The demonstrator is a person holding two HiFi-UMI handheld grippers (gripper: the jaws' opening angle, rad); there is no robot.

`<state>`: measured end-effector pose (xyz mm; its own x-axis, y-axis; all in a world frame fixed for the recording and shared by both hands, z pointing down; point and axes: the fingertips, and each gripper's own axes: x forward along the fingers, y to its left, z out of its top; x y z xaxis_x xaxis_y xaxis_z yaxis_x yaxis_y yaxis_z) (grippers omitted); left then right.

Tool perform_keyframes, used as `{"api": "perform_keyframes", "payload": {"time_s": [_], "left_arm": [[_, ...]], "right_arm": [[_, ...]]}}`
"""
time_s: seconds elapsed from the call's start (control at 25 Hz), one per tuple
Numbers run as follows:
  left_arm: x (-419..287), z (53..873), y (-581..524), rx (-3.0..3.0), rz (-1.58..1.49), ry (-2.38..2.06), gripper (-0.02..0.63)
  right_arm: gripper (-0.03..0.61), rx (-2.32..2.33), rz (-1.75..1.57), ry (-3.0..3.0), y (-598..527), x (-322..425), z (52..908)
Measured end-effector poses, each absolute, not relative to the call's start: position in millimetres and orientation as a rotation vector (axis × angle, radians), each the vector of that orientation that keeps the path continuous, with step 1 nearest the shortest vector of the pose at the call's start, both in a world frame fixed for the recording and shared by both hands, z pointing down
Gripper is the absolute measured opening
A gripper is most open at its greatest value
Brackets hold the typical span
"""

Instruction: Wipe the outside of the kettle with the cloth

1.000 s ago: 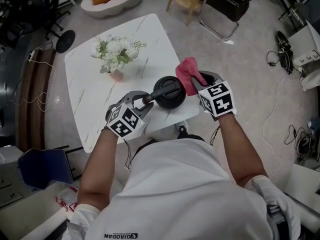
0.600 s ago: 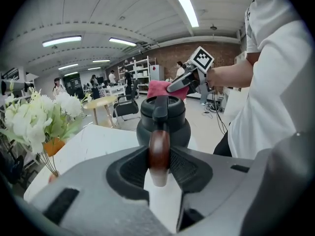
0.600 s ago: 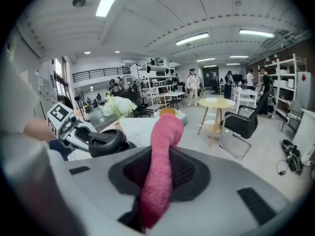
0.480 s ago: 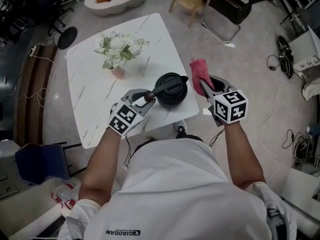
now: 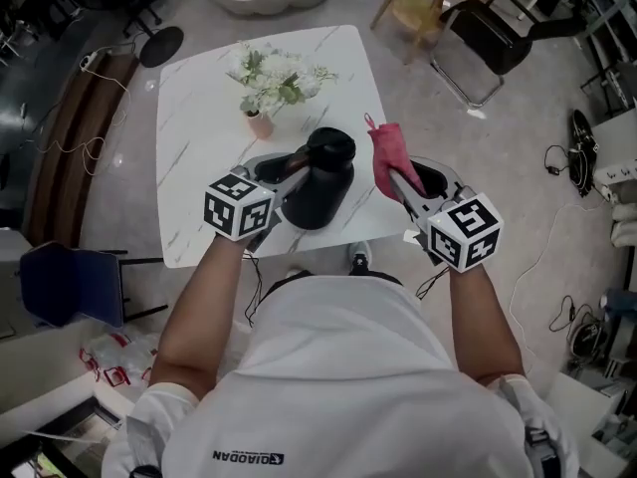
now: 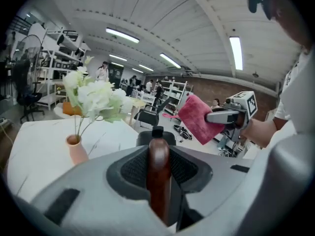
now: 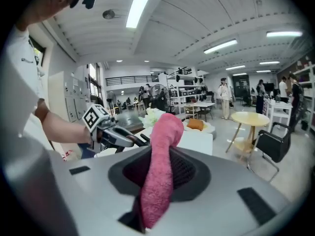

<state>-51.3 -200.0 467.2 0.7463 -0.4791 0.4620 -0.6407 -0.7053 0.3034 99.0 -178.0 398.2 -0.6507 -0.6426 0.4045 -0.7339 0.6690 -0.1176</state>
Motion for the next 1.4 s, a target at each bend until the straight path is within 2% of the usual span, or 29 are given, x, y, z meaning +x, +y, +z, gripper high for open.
{"api": "perform_keyframes", "payload": {"time_s": [0.36, 0.64, 0.8, 0.96, 1.16, 1.4], "left_arm": [[-125, 485, -204, 2.283, 0.464, -1.031, 0.125], [-136, 463, -217, 2.252, 0.193, -1.069, 0.126], [-142, 471, -222, 2.168, 0.064, -1.084, 0.127], [-148, 477, -225, 2.143, -0.007, -1.087, 0.127], [-155, 475, -225, 2.147, -0.06, -1.093, 0.127], [-167, 475, -219, 2.148, -0.113, -1.101, 0.127]], "right_arm": [[0.092, 0.708, 0.108, -2.526, -178, -35, 421], [0.091, 0.724, 0.115, -2.555, -189, -52, 415], [0.091, 0.77, -0.206, -2.405, -205, -46, 408], [0.091, 0.646, -0.525, -2.268, -202, -74, 423], [0.091, 0.405, -0.775, -2.187, -170, -119, 454], [0.091, 0.145, -1.053, -2.069, -132, -127, 483]]}}
